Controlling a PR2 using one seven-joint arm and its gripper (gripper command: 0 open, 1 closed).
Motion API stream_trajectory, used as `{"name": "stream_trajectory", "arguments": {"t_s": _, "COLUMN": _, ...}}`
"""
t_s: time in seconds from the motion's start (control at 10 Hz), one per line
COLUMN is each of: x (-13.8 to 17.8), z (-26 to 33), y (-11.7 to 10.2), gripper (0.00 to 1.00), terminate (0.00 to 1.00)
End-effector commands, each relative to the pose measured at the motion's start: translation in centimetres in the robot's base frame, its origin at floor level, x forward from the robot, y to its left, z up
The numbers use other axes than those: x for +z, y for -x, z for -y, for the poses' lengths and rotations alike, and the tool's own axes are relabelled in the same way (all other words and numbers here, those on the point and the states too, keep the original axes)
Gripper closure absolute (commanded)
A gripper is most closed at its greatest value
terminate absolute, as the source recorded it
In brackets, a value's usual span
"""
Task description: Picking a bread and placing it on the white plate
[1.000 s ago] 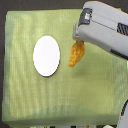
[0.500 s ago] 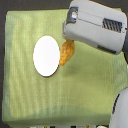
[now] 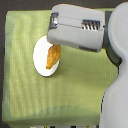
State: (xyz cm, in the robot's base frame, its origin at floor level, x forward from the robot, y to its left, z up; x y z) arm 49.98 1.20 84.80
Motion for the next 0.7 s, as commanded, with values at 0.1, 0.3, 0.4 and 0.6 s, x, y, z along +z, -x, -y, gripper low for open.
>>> {"name": "stream_trajectory", "arguments": {"t_s": 0.1, "x": -3.1, "z": -8.5, "y": -0.4, "gripper": 1.00, "terminate": 0.00}}
{"name": "stream_trajectory", "arguments": {"t_s": 0.3, "x": -3.9, "z": -9.0, "y": -1.0, "gripper": 1.00, "terminate": 0.00}}
{"name": "stream_trajectory", "arguments": {"t_s": 0.4, "x": -4.2, "z": -8.9, "y": -1.0, "gripper": 1.00, "terminate": 0.00}}
{"name": "stream_trajectory", "arguments": {"t_s": 0.6, "x": -4.7, "z": -8.9, "y": -1.0, "gripper": 1.00, "terminate": 0.00}}
